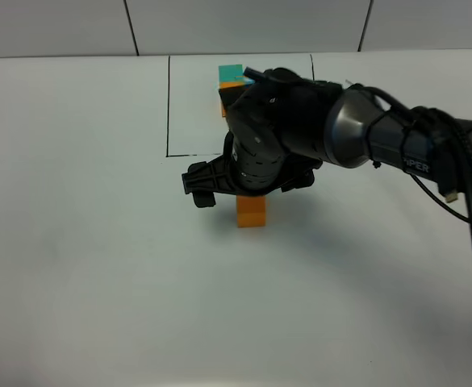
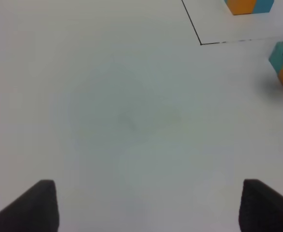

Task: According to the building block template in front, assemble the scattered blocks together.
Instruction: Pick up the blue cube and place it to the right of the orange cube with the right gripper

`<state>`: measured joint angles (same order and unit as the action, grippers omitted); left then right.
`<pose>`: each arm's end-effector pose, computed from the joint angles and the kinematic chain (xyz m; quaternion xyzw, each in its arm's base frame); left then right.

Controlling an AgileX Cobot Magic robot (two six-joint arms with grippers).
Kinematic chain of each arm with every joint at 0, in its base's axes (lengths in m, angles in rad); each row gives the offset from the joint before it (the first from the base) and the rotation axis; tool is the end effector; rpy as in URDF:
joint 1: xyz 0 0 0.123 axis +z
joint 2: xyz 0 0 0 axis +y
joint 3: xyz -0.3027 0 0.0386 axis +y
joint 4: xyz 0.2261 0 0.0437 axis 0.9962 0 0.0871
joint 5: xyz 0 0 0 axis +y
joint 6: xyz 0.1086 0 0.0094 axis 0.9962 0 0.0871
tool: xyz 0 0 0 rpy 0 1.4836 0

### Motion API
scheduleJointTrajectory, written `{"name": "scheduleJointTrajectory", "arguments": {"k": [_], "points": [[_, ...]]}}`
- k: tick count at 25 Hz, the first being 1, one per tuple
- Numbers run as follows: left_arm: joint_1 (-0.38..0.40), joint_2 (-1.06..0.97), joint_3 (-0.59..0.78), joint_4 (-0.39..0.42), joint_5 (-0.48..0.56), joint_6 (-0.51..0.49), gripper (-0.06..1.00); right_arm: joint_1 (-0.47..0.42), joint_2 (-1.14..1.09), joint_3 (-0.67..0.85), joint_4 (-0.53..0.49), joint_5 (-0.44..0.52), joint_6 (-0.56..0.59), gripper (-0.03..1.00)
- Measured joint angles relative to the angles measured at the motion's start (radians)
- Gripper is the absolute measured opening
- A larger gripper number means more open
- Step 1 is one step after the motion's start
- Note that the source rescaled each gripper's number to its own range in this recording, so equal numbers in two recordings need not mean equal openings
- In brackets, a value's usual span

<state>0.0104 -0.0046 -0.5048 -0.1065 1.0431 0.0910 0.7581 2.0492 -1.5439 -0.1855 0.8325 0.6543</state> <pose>-0.0287 -0.0103 0.2619 0.0359 0.8442 -0.0262 0.5343 0.3206 0.2830 0.2005 -0.1015 0.9790 0.0440 0.1711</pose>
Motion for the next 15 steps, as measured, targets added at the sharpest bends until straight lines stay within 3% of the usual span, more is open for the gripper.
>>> {"name": "scheduleJointTrajectory", "arguments": {"k": [7, 11, 15], "points": [[0.000, 0.000, 0.000, 0.000, 0.000, 0.000, 0.69, -0.146, -0.118, 0.078, 0.000, 0.123, -0.167, 0.93], [0.000, 0.000, 0.000, 0.000, 0.000, 0.000, 0.69, -0.267, -0.191, 0.170, -0.001, 0.122, -0.262, 0.93], [0.000, 0.000, 0.000, 0.000, 0.000, 0.000, 0.69, -0.406, -0.227, 0.213, 0.041, 0.058, -0.352, 0.93]]}}
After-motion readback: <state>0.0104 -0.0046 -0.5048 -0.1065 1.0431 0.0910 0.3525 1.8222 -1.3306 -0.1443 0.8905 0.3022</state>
